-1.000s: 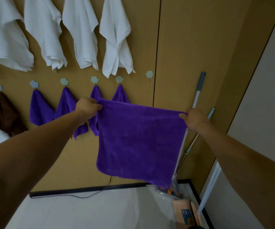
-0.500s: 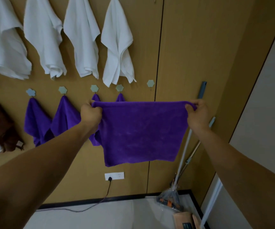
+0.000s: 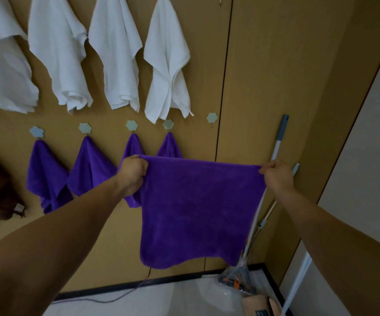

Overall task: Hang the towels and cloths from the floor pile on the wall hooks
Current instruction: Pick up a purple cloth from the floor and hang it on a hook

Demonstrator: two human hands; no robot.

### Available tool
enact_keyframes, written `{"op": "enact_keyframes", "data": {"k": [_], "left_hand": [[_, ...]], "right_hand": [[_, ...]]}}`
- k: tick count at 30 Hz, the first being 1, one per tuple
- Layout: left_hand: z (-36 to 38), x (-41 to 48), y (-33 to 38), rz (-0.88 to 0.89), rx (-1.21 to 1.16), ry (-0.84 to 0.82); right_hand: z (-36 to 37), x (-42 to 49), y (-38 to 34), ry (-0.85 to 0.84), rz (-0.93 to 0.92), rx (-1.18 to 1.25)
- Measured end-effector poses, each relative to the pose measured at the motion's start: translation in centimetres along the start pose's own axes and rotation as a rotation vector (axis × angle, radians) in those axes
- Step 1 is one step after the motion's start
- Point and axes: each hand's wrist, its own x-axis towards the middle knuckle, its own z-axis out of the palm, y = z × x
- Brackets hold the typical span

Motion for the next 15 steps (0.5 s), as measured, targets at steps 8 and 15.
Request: {"op": "enact_keyframes", "data": {"k": [8, 15], "left_hand": [[-1.1, 1.6, -1.3, 0.088, 0.049, -0.166], [1.9, 4.7, -2.9, 0.252, -0.062, -0.066]], "right_hand": [[0.8, -0.1, -1.4, 0.144, 0.014, 0.164], [2.0, 0.8, -1.8, -0.403, 0.004, 0.145]]}}
